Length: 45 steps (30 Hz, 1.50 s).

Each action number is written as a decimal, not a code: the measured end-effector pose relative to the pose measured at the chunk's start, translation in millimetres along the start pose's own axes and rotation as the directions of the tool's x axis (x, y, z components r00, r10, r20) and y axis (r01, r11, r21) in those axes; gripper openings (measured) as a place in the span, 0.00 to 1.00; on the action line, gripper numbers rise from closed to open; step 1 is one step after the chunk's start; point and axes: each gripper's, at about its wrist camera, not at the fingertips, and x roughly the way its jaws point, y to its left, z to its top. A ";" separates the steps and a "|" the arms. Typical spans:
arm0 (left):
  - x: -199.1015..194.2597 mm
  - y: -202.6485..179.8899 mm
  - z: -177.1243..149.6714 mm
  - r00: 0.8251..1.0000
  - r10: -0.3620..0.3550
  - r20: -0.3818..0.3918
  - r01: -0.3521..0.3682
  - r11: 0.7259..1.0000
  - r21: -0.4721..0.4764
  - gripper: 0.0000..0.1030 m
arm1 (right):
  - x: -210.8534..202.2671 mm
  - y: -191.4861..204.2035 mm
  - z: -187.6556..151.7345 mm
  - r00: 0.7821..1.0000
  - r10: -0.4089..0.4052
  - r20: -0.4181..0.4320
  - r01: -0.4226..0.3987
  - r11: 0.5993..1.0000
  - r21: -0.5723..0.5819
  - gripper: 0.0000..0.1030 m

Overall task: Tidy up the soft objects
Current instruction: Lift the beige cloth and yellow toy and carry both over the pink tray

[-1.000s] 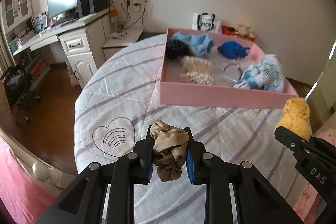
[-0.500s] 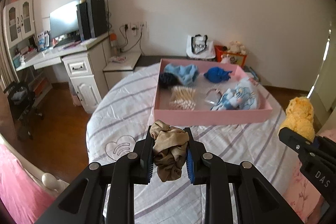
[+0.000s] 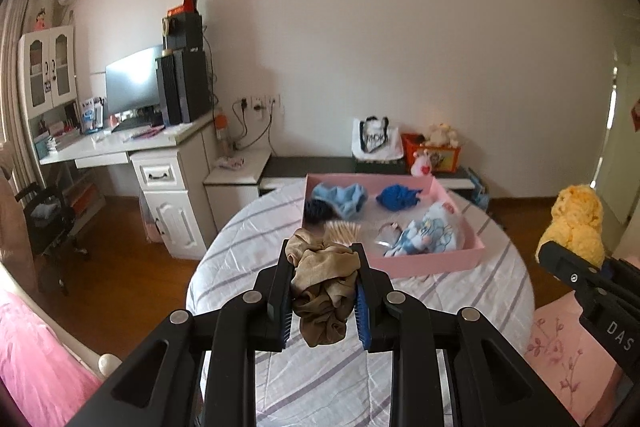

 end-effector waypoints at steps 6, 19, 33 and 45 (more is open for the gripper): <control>-38.6 -0.7 -1.6 0.998 -0.009 0.054 0.010 1.000 -0.011 0.21 | -31.0 2.5 1.0 0.998 -0.013 0.069 0.014 1.000 -0.015 0.28; -96.3 -4.3 -20.4 0.987 0.021 0.161 -0.022 1.000 0.003 0.21 | -69.0 18.9 2.4 0.988 0.018 0.156 -0.012 0.999 -0.040 0.29; -84.1 -13.5 -27.1 0.989 0.026 0.148 -0.026 1.000 -0.004 0.22 | -69.9 21.2 1.7 0.988 0.020 0.152 -0.014 0.999 -0.042 0.29; -66.6 -9.5 -9.8 0.994 0.013 0.106 -0.012 1.000 -0.004 0.22 | -55.8 7.2 -0.8 0.992 0.014 0.128 -0.013 1.000 -0.007 0.29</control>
